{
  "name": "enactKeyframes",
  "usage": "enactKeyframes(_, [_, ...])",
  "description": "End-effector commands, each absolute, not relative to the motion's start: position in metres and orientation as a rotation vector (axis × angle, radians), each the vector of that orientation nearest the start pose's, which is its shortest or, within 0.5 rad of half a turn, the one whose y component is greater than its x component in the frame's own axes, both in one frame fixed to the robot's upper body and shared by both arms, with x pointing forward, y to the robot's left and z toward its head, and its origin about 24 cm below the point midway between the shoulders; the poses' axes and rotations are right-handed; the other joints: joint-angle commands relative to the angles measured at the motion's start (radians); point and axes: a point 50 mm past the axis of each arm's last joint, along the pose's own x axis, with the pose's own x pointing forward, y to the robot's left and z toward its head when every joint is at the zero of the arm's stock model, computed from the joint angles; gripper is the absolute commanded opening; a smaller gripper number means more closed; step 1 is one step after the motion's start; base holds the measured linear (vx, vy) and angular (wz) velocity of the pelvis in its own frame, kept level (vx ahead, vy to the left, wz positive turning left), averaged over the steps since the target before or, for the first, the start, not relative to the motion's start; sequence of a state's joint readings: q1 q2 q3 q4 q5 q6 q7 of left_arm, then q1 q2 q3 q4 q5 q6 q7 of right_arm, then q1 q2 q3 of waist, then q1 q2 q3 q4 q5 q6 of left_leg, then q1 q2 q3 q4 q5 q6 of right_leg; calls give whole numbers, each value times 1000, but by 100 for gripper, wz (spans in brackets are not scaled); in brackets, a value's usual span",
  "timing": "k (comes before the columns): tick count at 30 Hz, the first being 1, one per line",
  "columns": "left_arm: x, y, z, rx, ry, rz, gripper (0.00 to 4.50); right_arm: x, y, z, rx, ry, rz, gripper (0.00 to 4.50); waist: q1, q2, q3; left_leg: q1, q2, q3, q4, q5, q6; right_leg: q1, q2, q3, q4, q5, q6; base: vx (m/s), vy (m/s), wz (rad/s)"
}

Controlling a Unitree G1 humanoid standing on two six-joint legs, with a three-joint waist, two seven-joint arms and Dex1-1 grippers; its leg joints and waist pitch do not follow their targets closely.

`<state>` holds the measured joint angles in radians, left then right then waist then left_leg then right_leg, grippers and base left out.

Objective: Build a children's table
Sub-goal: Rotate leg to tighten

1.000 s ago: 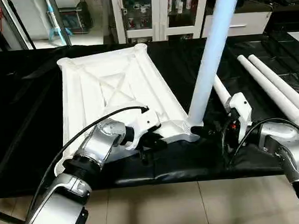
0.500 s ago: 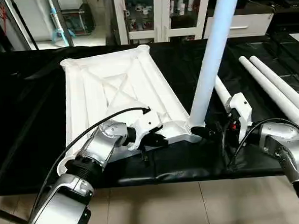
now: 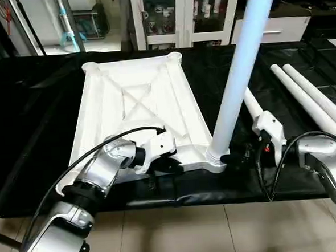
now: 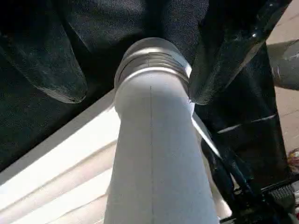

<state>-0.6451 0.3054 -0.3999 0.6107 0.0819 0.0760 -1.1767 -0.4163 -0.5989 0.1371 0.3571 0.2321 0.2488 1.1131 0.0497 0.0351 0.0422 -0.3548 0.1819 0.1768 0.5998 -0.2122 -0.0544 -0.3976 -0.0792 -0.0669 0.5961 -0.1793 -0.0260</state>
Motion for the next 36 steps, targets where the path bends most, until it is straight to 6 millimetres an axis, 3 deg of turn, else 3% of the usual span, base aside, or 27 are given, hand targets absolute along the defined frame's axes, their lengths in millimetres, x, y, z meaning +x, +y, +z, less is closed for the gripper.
enactKeyframes(1, [299,90,30,545,555,-1552,4,302,-209,69,-267,433,1057,376,-3,-14,-60,-1,48,-10,-65,-116,103,57,-67,42,-61,-126,-259,0,0,0])
enactKeyframes(6, [301,90,31,545,550,-1526,4,301,-201,66,-254,441,1121,376,-4,-14,-63,0,49,-10,-63,-99,112,57,-66,42,-58,-104,-265,0,0,0])
enactKeyframes(12, [302,89,31,541,547,-1512,4,304,-194,64,-263,436,1146,376,8,-16,-66,1,51,-9,-59,-56,135,55,-67,42,-48,-47,-279,0,0,0])
enactKeyframes(17, [302,90,31,540,552,-1512,4,308,-191,63,-246,419,1141,376,7,-17,-65,2,50,-8,-60,-81,122,55,-68,42,-53,-94,-272,0,0,0])
enactKeyframes(20, [301,91,30,538,556,-1512,0,309,-188,63,-224,410,1142,340,8,-16,-67,0,52,-9,-59,-53,130,56,-67,42,-46,-46,-278,0,0,0])
enactKeyframes(25, [300,89,30,527,558,-1515,0,308,-187,61,-200,408,1144,297,8,-14,-66,1,50,-9,-59,-68,127,55,-67,41,-50,-74,-274,0,0,0])
enactKeyframes(36, [301,88,29,497,558,-1505,0,307,-184,52,-128,394,1081,270,6,-15,-65,0,51,-9,-61,-72,121,56,-67,41,-51,-76,-272,0,0,0])
